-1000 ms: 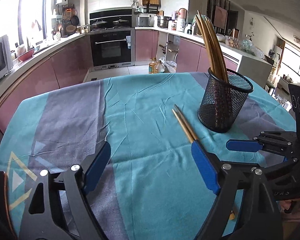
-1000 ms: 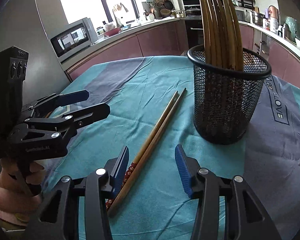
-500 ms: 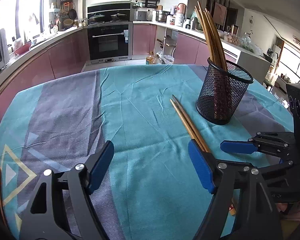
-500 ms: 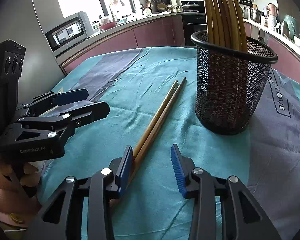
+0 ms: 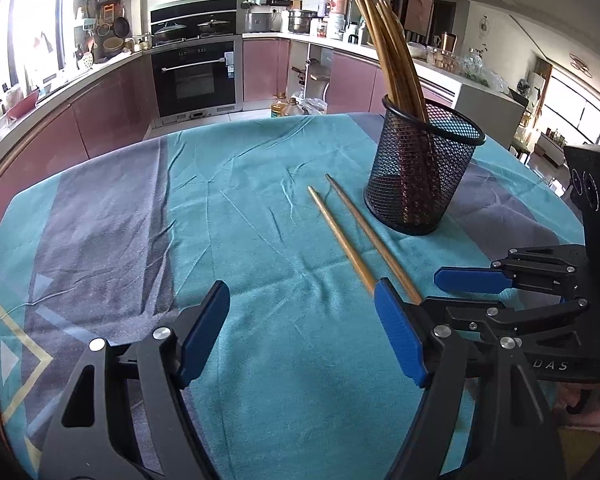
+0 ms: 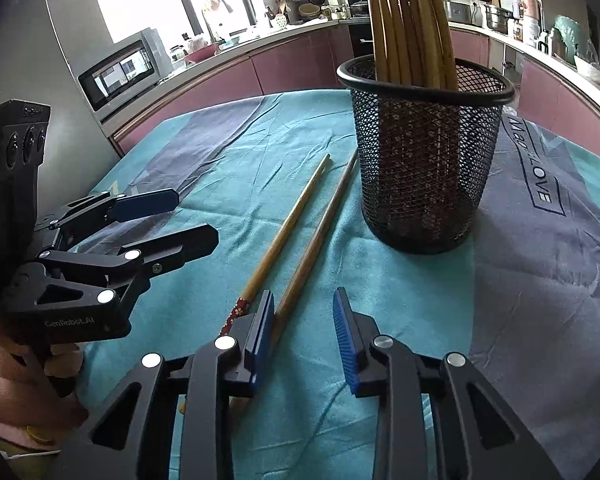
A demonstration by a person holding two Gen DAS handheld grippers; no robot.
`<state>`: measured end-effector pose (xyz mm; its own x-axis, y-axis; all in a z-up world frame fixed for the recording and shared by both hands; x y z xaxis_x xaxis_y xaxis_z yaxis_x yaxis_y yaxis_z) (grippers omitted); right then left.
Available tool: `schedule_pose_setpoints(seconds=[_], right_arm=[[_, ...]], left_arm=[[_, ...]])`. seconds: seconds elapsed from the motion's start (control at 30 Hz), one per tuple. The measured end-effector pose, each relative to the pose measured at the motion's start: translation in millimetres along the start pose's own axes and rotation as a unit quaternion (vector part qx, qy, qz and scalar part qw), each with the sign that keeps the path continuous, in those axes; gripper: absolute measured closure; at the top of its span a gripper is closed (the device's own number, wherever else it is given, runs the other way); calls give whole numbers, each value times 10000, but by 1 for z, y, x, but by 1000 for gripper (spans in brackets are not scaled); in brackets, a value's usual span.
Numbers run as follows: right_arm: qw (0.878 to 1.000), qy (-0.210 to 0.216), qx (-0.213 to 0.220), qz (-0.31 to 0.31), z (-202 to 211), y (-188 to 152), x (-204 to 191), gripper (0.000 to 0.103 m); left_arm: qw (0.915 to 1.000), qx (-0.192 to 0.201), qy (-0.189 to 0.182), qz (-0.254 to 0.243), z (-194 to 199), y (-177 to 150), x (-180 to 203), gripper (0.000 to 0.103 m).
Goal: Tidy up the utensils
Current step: 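Reach the left gripper to the last two chopsticks and grasp one while the right gripper grasps the other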
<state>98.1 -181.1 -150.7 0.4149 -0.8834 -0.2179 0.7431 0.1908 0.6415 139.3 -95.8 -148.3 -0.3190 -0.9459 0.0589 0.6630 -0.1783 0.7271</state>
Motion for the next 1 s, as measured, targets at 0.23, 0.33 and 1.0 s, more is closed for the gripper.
schedule_pose_setpoints(seconds=[0.23, 0.33, 1.0], right_arm=[[10000, 8, -5, 11, 3, -2, 4, 74], [10000, 12, -1, 7, 3, -2, 5, 74], [9999, 26, 46, 85, -12, 17, 5, 76]], left_arm=[[9990, -301, -125, -294, -19, -1, 20, 40], [9982, -468, -125, -351, -29, -4, 25, 45], [9975, -689, -102, -111, -43, 2, 12, 70]])
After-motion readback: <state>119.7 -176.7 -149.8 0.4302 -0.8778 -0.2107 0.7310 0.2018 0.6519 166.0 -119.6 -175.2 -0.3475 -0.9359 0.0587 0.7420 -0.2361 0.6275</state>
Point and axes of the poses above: each gripper's, at about its wrist camera, not at the fingertips, and z roughly against the way its jaws point, x to its right, y to its top, the point moved 8 cm from there along -z, roughly the way its jaws point, and after that the axes turned 2 degrees about x, right-handed, at the moved point
